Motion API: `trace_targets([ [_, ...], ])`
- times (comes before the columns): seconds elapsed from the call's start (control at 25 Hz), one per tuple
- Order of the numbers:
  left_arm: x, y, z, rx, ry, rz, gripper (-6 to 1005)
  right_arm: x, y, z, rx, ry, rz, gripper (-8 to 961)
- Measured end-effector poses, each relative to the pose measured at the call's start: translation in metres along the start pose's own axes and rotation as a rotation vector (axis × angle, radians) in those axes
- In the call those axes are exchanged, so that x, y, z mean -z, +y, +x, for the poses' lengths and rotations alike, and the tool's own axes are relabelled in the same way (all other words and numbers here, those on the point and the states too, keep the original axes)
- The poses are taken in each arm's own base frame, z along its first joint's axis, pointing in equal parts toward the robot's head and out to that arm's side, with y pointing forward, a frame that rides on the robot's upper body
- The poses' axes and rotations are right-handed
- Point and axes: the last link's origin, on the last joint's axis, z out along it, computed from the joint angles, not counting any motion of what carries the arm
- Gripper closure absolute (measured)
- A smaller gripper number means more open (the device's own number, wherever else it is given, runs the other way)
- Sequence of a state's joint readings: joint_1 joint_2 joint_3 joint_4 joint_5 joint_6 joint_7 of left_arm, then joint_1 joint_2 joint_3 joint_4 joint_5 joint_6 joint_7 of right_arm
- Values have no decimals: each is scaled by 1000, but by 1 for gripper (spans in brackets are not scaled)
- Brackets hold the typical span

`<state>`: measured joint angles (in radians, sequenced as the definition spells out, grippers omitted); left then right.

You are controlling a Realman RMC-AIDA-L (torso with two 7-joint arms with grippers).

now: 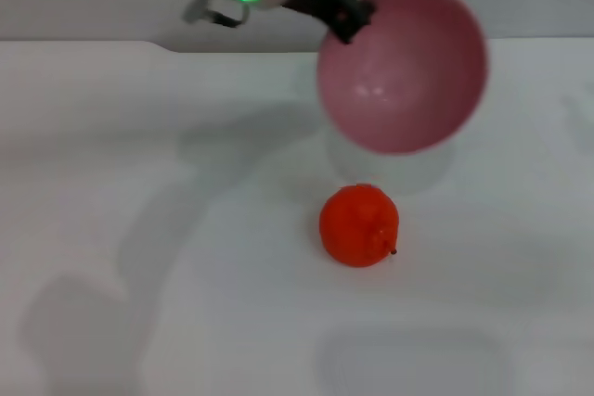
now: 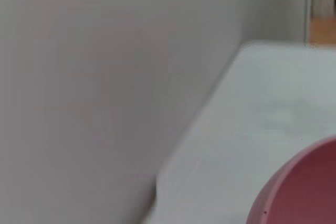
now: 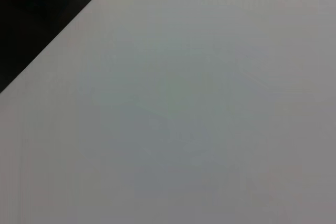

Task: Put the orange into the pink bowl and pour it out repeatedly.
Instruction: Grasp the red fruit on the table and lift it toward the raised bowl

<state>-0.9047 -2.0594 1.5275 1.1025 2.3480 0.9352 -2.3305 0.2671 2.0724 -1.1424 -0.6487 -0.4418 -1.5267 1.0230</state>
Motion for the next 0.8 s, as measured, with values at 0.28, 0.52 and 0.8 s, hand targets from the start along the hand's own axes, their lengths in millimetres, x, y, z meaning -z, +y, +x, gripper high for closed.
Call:
trace_targets([
  [0.28,36,-64,-46,160,-241,53,956,5,-15,6,-21,136,43,424],
  [0.52,69,-97,-89,303,-293,147,956,8,-47,6,-25,331,172,424],
  [0.8,77,-93,-115,356,-334,131,956,-37,-47,42,-20,847,149,425],
])
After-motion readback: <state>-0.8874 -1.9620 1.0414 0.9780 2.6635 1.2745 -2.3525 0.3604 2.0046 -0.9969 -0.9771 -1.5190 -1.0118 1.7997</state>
